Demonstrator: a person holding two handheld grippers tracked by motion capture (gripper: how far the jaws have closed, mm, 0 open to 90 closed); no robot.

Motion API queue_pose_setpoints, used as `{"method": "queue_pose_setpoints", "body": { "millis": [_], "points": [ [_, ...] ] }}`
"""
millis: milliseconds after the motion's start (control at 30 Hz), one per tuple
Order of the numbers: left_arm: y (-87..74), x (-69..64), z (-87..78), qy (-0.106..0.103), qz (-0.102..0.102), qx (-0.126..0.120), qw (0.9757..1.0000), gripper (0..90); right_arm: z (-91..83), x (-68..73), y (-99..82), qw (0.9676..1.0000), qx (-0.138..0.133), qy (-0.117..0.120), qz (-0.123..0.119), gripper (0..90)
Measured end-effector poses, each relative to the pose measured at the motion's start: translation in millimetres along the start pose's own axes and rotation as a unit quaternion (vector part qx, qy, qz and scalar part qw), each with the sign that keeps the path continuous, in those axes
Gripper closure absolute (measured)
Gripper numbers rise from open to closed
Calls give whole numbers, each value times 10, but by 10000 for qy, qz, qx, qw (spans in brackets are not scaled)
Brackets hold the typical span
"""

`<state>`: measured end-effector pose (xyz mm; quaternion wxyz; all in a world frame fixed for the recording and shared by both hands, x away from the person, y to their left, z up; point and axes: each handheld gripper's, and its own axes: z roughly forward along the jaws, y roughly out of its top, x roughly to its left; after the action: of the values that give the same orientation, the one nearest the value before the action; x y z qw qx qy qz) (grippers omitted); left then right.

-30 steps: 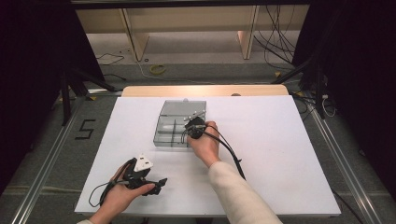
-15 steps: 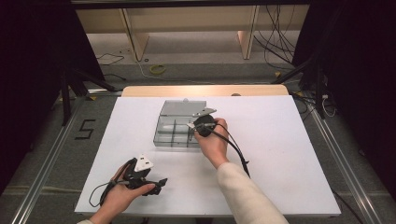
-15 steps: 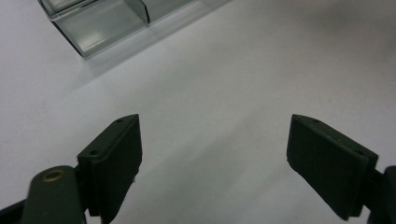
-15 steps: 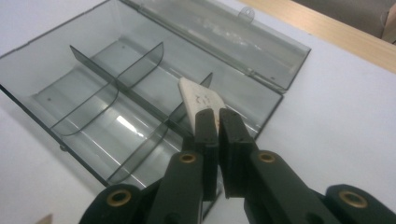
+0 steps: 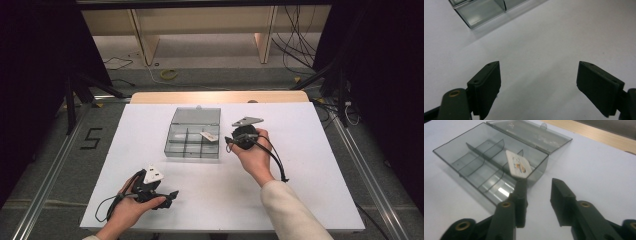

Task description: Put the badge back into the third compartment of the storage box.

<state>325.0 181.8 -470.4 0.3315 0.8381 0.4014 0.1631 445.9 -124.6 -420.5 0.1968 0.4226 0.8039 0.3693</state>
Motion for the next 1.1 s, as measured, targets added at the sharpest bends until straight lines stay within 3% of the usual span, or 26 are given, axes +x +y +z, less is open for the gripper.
{"method": "queue_pose_setpoints", "body": {
  "millis": [200, 500, 700, 833, 1100],
  "points": [
    [-6, 9, 6, 29, -24, 12, 10000, 195, -217, -159, -215, 9999, -9, 108, -66, 541],
    [-14, 25, 7, 52, -32, 35, 10000, 198, -513, -333, -578, 9997, 3, 196, -113, 443],
    [-20, 31, 14, 55, -26, 54, 10000, 201, -671, -433, -863, 9997, -46, 249, 53, 376],
    [-25, 37, 17, 61, -32, 66, 10000, 201, -748, -469, -1029, 9995, -71, 279, 120, 344],
    [-28, 39, 23, 72, -34, 96, 9999, 202, -880, -466, -1260, 9995, -45, 315, 10, 314]
  ]
}}
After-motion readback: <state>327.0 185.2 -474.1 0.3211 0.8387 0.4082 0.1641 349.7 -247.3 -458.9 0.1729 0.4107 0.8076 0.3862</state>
